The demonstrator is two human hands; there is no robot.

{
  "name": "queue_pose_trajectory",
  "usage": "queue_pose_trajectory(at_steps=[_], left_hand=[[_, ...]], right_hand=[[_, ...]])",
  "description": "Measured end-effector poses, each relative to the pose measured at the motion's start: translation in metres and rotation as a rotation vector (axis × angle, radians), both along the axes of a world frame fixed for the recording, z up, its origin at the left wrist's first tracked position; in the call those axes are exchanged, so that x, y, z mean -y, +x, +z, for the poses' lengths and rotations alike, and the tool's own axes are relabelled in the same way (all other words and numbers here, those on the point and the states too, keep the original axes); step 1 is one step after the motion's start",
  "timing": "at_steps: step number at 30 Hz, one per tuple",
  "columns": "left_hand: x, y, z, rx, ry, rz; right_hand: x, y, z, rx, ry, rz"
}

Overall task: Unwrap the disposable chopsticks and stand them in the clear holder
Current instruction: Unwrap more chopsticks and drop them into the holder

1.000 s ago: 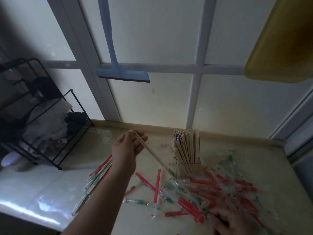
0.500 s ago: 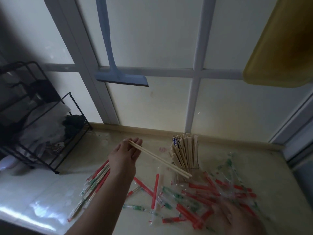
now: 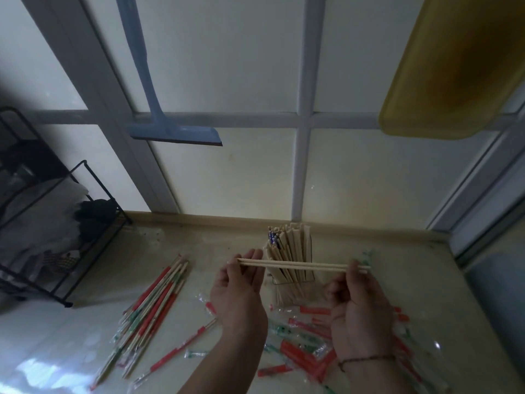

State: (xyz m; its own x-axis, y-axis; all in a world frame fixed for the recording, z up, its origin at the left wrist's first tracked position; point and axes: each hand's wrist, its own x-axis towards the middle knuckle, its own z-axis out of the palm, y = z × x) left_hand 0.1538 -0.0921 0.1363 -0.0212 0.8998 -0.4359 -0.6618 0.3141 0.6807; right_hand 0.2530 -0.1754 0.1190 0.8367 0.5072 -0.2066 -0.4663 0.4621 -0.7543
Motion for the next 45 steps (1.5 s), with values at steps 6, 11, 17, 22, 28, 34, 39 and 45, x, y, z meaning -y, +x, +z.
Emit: queue_pose_trajectory(at_steps=[6,11,17,22,28,34,39,45], left_hand=[[-0.002,-0.009,-0.028,-0.323,0.142,-0.431],[-0.012,-0.02,-0.045,-0.879,0.503,-0.586],[-0.025,-0.013,-0.051,-1.18,0.921,-0.646],[-0.033,-0.006,-0.057,-1.174,1.046,-0.575],[-0.038,-0.004,-0.062,-1.134,1.136,-0.54],[-0.036,-0.013,-0.069,-1.078,1.153,-0.592],[-0.038,-0.033,-0.078,-1.075,1.188,-0.684],[-0.056,-0.101,-0.109,-1.294,1.034,-0.667]], right_hand=[[-0.01,0.046,0.015,0.231,-0.079,-0.151],[-0.018,0.091,0.033,0.762,-0.249,-0.17],[-0.059,0.065,0.022,1.229,-0.602,0.28],[-0.08,0.043,-0.024,1.372,-0.816,0.481],[-0.086,0.042,-0.045,1.482,-1.011,0.499],[-0.072,0.048,-0.052,1.519,-0.974,0.464],[-0.06,0.034,-0.033,1.583,-0.765,0.182],[-0.082,-0.025,-0.008,1.795,-0.262,0.125]])
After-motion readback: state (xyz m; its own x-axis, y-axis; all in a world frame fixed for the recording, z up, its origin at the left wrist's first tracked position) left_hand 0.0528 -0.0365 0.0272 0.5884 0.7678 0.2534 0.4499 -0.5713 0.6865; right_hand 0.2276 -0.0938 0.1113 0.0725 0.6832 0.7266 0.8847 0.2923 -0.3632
